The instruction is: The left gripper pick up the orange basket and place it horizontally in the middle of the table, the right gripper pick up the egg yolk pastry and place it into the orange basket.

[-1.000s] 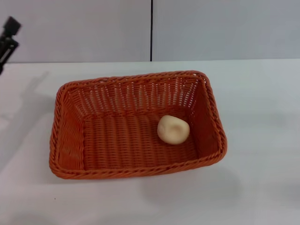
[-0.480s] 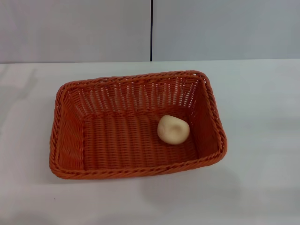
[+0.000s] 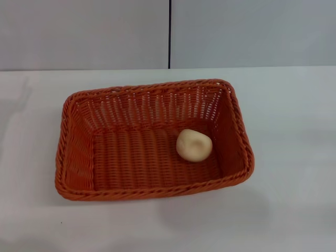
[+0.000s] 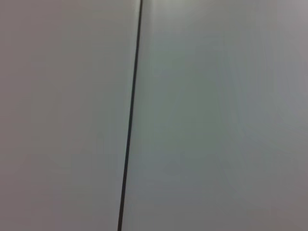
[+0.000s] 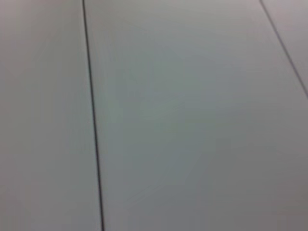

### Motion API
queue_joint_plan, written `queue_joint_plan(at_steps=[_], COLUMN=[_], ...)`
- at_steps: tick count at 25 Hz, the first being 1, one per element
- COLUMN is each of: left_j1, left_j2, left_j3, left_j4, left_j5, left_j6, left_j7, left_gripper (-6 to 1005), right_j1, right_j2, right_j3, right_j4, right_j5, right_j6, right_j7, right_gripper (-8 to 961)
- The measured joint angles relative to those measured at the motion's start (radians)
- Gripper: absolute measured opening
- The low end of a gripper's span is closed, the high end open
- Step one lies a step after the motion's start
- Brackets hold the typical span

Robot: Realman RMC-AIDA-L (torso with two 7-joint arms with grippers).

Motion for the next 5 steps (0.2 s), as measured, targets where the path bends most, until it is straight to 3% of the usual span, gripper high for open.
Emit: queue_joint_plan(at_steps=[5], left_j1=[-0.029], left_j2=[-0.002], left_j3=[-0.062], left_j4=[-0.083], left_j5=[0.0], left_j6=[0.01], left_j7=[0.054], left_gripper=[802], right_j1=[0.007], right_j2=[-0.002], right_j3=[0.034], right_j4=[-0.019], right_j5=[0.001], right_j6=[0.005], right_j7=[-0.001], right_gripper=[523])
